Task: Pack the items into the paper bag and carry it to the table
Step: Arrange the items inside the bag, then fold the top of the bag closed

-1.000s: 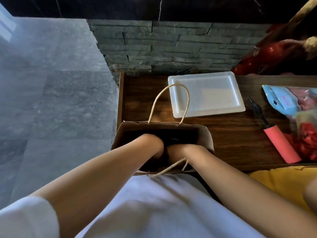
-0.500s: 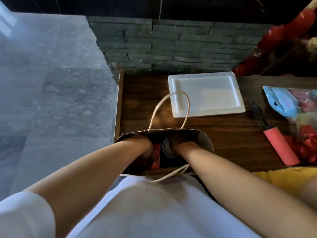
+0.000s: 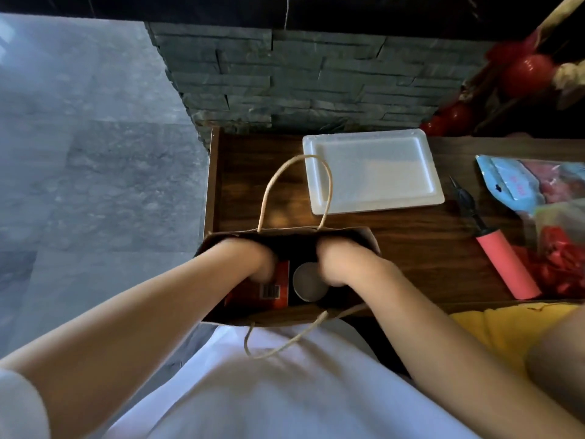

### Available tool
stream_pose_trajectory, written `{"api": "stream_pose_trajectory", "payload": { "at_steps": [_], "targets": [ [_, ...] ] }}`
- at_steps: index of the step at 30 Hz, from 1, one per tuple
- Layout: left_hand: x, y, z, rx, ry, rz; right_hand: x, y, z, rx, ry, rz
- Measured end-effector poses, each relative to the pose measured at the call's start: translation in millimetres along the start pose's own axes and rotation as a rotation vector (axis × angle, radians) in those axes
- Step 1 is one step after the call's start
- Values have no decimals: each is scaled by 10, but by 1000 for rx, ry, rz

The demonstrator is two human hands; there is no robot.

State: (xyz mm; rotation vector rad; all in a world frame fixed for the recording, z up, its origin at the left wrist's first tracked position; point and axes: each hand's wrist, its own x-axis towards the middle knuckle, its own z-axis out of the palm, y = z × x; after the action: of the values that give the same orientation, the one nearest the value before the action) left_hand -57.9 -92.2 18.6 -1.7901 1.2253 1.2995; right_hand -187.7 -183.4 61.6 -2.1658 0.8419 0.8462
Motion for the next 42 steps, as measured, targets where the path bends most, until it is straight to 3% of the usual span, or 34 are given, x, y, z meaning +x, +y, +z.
{"api": "stream_pose_trajectory", "payload": {
  "at_steps": [3,6,7,9,13,17,22,26,30,35,42],
  "targets": [
    [-446,-406,44,-272,409,201,-531,159,-292,246,246,-119],
    [-1000,-939,208,-878,638,341,-1042,494,-370,517,386,-127],
    [-1026,-1143,288,-1077,695,315,-1060,640,-313,527,424,-110],
    [-967,-1480,502,-1246,794,198,-984,837,-128,528,380,-20],
    [-903,-1413,1007,-1113,826,72,-655,1002,290,452,280,46],
    [-751,-910,1146,-1026,703,168,-394,872,457,605,280,-87],
    [-565,-587,944,-859,959,203,-186,620,456,657,322,-244],
    [-592,-766,961,-988,1010,262,-225,690,318,669,333,-290],
    [-505,-896,1022,-1234,907,251,-203,759,291,839,437,-253],
    [-307,-785,905,-1180,859,91,6,612,382,825,360,-132],
    [-162,-649,956,-1210,856,2,136,449,575,749,656,6]
  ]
}}
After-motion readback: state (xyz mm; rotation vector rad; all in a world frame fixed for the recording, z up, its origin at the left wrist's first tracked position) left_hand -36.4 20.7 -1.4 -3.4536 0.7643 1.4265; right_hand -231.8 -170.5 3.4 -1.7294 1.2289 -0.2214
